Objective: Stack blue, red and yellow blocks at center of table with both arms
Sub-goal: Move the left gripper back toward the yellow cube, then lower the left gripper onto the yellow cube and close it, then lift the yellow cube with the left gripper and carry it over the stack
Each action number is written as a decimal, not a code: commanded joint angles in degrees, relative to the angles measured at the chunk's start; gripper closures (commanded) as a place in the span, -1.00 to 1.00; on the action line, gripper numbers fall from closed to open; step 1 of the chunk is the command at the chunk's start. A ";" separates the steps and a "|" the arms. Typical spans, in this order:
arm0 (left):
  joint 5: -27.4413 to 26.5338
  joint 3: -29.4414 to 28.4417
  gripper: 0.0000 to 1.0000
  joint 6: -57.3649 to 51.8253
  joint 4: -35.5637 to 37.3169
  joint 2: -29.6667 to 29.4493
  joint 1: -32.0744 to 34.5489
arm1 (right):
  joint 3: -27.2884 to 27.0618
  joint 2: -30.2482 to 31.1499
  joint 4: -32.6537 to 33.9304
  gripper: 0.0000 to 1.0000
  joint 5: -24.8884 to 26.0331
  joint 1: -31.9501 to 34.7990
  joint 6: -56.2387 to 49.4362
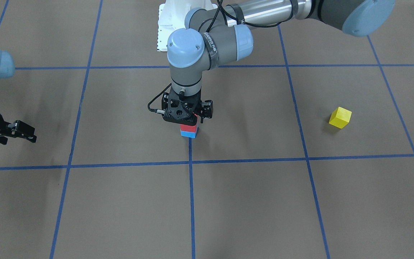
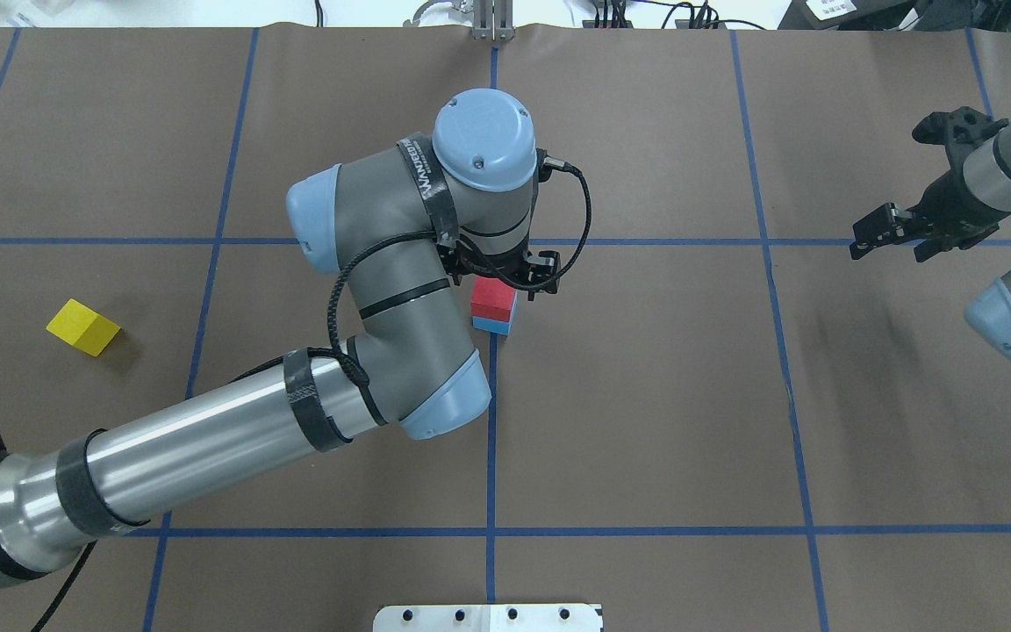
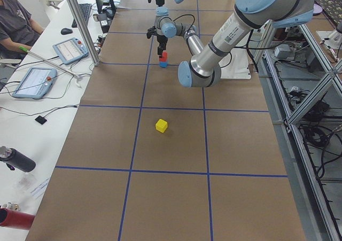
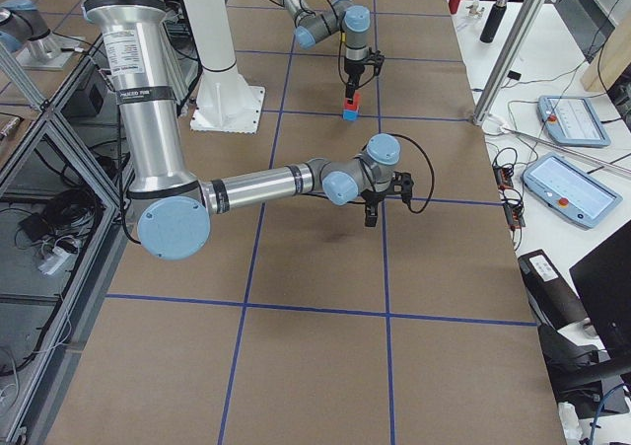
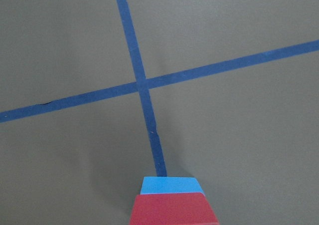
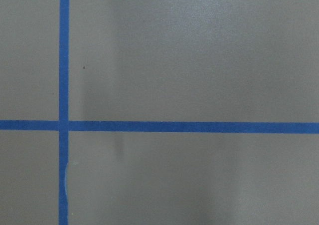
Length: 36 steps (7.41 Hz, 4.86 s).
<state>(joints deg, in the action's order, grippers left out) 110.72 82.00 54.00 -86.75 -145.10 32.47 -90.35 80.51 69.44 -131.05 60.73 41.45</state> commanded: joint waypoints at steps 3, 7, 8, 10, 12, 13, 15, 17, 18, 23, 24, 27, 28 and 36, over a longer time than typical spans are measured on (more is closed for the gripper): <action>3.71 29.40 -0.99 -12.73 8.26 24.10 6.00 | -0.09 0.09 -0.01 -0.99 0.00 0.00 0.12; 9.68 25.10 -0.99 -36.82 0.68 42.07 22.33 | -0.26 0.18 -0.01 -0.99 0.09 0.00 0.38; 12.73 18.96 -0.99 -38.69 -8.52 44.70 23.76 | -0.35 0.09 -0.01 -0.99 0.09 0.00 0.38; 14.52 14.25 -1.00 -38.37 -19.23 48.85 24.04 | -0.53 0.00 -0.01 -0.99 0.09 0.00 0.38; 14.52 13.89 -1.00 -36.88 -19.60 49.91 23.52 | -0.88 -0.09 -0.01 -0.99 0.09 0.00 0.38; 14.52 13.54 -1.00 -35.47 -19.86 49.74 23.43 | -0.88 -0.09 -0.01 -0.99 0.09 0.00 0.38; 14.52 12.66 -1.00 -34.94 -19.87 49.22 23.34 | -0.88 -0.09 -0.01 -0.99 0.09 0.00 0.38; 14.52 12.92 -1.00 -34.93 -19.95 49.13 23.16 | -0.79 -0.09 -0.01 -0.99 0.09 0.00 0.38; 14.61 13.18 -1.00 -34.85 -20.48 49.13 23.16 | -0.79 -0.09 -0.01 -0.99 0.09 0.00 0.38; 14.61 11.87 -1.00 -35.02 -21.36 49.21 20.53 | -0.79 -0.09 -0.01 -0.99 0.09 0.00 0.38; 14.69 11.26 -1.00 -34.85 -21.36 49.13 20.00 | -0.79 -0.09 -0.01 -0.99 0.00 0.00 0.38; 14.87 11.60 -0.70 -35.37 -21.36 49.21 19.73 | -0.96 -0.09 -0.01 -0.99 0.00 0.00 0.38; 14.87 11.60 -0.59 -35.63 -21.36 49.39 19.73 | -1.05 -0.09 -0.01 -0.99 0.00 -0.09 0.38; 18.04 21.34 1.00 -28.58 -7.18 39.69 19.82 | -1.76 0.00 -0.01 -0.99 0.00 0.00 0.38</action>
<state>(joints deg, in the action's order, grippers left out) 128.34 100.20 20.84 -99.95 -99.66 52.34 -92.06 80.50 69.43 -131.04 60.73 41.83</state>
